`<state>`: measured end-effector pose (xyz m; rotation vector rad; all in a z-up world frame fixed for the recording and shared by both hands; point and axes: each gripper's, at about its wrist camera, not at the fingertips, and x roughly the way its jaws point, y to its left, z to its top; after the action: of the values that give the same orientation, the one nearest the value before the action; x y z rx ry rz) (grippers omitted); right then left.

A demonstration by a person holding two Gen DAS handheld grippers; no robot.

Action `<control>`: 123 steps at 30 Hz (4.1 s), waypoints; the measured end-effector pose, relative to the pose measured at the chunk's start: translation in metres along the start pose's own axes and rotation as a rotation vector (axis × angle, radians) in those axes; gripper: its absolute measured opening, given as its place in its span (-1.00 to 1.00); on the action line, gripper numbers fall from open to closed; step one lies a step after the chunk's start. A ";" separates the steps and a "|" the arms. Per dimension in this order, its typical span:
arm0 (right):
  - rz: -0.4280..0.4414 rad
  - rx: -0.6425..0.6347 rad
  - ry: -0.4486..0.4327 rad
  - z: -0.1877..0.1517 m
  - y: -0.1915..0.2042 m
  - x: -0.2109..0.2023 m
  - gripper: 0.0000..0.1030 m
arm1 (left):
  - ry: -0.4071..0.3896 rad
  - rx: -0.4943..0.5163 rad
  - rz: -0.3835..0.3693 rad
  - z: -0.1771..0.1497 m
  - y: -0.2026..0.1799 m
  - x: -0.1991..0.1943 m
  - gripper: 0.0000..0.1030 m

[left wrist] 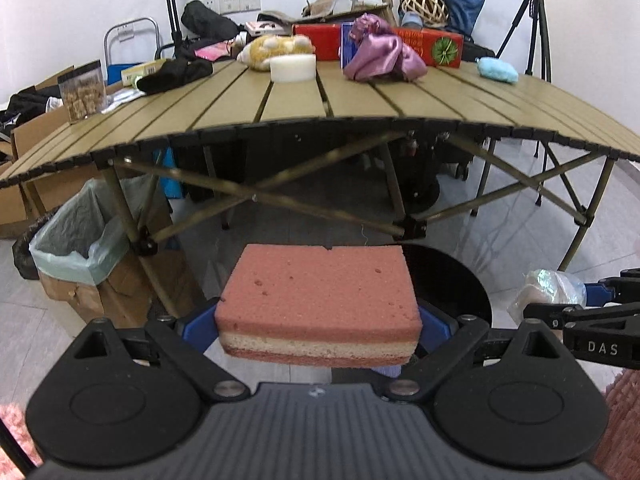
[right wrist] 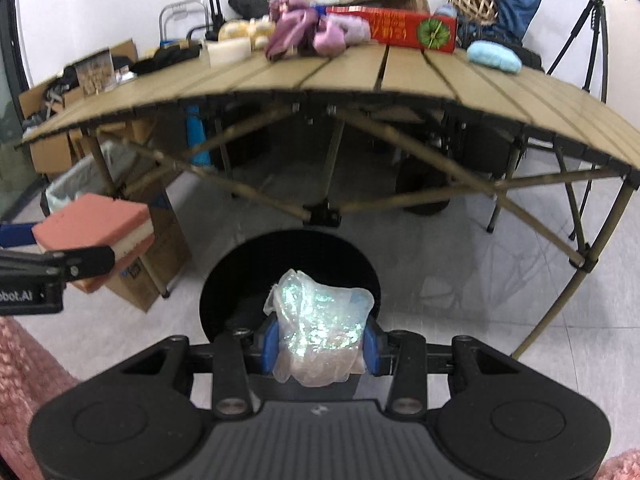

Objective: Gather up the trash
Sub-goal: 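Carry the pink sponge and plastic bag down over the black bin, then open the right gripper to drop the plastic bag into the bin, then move the left tool over the bin and open it to drop the sponge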

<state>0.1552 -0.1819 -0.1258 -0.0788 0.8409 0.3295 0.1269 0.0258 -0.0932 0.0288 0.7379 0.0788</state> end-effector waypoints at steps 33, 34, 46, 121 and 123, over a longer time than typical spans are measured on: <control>0.027 -0.085 0.112 0.012 0.022 0.078 -0.23 | 0.122 -0.054 0.078 -0.010 0.020 0.043 0.89; 0.029 -0.089 0.111 0.013 0.024 0.080 -0.23 | 0.122 -0.056 0.080 -0.010 0.021 0.044 0.89; 0.055 -0.125 0.101 0.030 0.041 0.110 -0.23 | 0.124 -0.078 0.102 -0.008 0.029 0.048 0.89; -0.056 -0.030 0.227 0.038 -0.033 0.097 1.00 | 0.124 0.037 0.050 0.008 -0.023 0.062 0.89; -0.065 -0.010 0.214 0.038 -0.041 0.091 1.00 | 0.130 0.053 0.033 0.010 -0.031 0.066 0.89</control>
<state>0.2523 -0.1903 -0.1707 -0.1522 1.0461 0.2664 0.1843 0.0005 -0.1320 0.0867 0.8697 0.0934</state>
